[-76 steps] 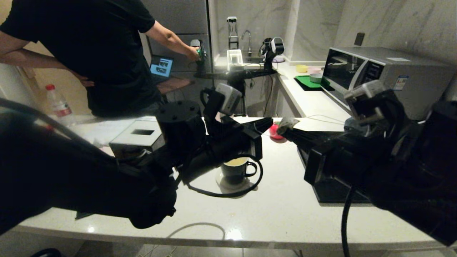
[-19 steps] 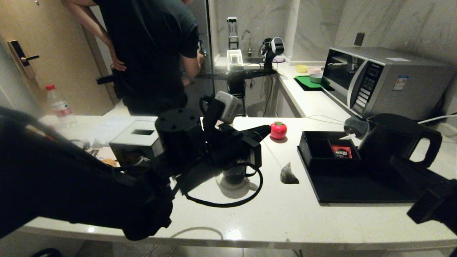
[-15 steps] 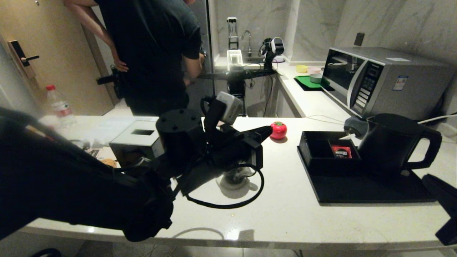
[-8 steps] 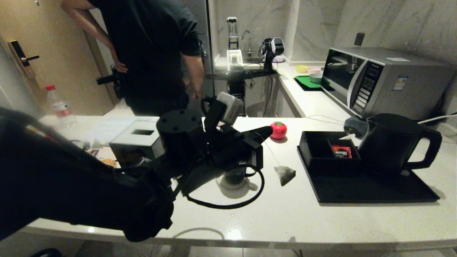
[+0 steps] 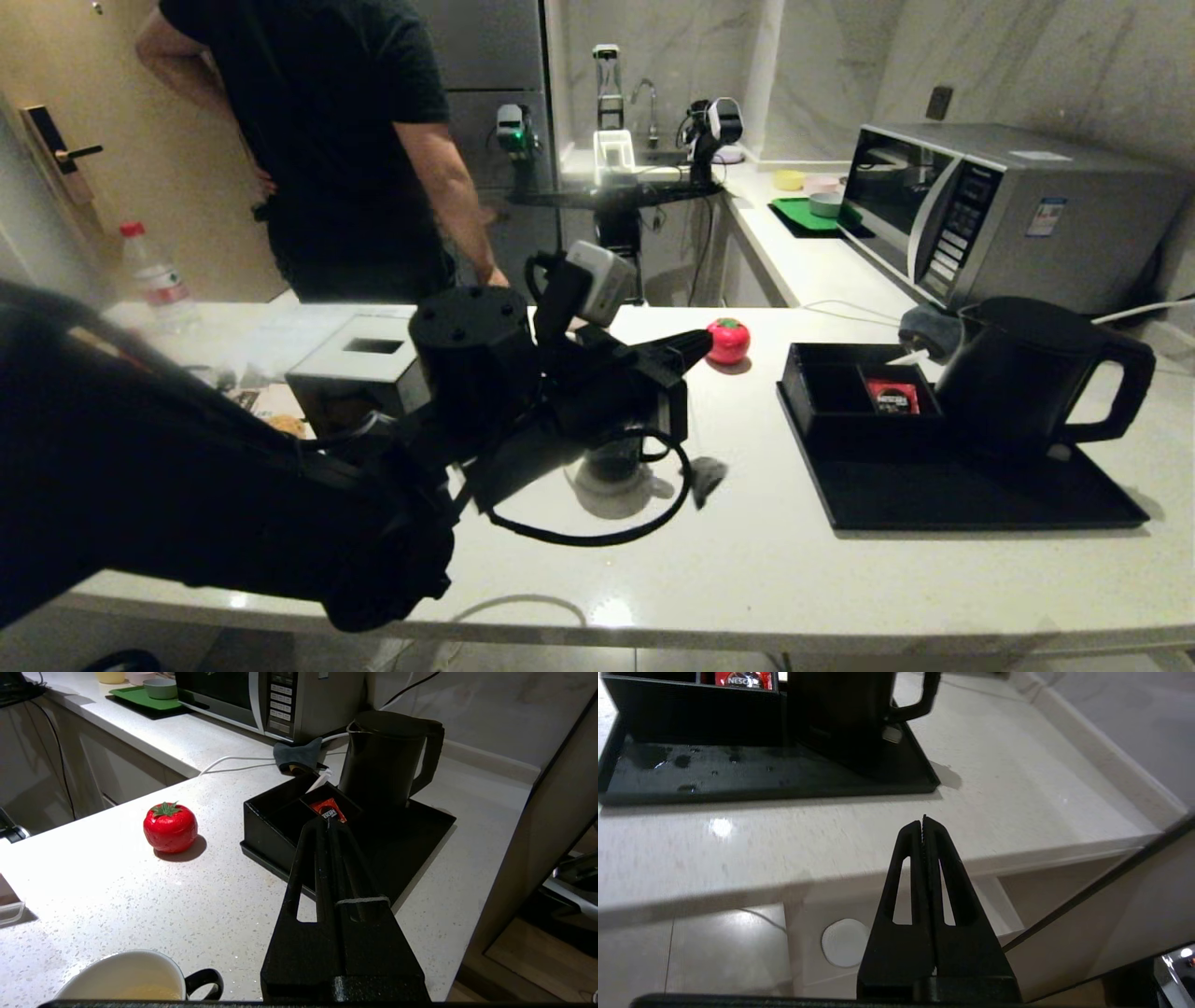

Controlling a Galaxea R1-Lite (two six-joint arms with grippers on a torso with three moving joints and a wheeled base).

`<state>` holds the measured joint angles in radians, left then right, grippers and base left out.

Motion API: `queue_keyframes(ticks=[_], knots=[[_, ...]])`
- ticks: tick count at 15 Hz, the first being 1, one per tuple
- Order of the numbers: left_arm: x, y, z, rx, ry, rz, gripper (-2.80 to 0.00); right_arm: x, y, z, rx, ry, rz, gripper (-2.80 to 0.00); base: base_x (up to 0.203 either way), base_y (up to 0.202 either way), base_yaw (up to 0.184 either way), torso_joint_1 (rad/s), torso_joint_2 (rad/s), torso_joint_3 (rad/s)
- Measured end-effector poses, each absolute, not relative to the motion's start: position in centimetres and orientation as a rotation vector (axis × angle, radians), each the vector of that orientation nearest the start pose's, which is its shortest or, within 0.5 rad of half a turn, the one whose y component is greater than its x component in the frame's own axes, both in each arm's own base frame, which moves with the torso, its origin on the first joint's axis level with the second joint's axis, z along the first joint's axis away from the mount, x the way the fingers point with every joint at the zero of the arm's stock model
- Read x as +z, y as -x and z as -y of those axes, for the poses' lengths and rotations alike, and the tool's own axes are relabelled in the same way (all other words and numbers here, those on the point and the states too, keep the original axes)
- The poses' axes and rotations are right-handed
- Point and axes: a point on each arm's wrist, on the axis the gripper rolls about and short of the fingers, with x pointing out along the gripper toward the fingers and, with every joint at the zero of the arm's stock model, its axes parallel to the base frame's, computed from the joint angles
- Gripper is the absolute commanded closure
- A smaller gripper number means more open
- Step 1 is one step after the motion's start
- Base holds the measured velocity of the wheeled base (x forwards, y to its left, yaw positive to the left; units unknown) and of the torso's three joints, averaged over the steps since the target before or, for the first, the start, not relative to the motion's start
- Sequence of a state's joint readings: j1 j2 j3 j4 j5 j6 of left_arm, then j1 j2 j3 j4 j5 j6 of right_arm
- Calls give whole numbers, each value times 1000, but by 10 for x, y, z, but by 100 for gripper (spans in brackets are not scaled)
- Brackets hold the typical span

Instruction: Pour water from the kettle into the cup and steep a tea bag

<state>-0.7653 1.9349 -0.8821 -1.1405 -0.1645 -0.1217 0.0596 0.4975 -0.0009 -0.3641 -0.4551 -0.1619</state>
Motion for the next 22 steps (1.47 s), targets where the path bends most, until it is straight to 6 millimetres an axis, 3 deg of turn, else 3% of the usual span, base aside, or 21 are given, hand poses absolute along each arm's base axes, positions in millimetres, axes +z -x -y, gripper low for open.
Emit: queue_keyframes(ticks=[3, 9, 15, 22], knots=[[175, -257, 253, -934, 140, 31, 0, 103, -7, 8, -312, 176, -116, 0, 0, 0, 0, 0, 0, 0], [176, -257, 252, -934, 140, 32, 0, 94, -2, 0, 42, 80, -123, 0, 0, 0, 0, 0, 0, 0], [179, -254, 249, -933, 142, 39, 0, 80, 3, 0, 33, 109, -243, 0, 0, 0, 0, 0, 0, 0], [181, -249, 244, -933, 142, 37, 0, 77, 19, 0, -8, 51, -61, 0, 0, 0, 0, 0, 0, 0]])
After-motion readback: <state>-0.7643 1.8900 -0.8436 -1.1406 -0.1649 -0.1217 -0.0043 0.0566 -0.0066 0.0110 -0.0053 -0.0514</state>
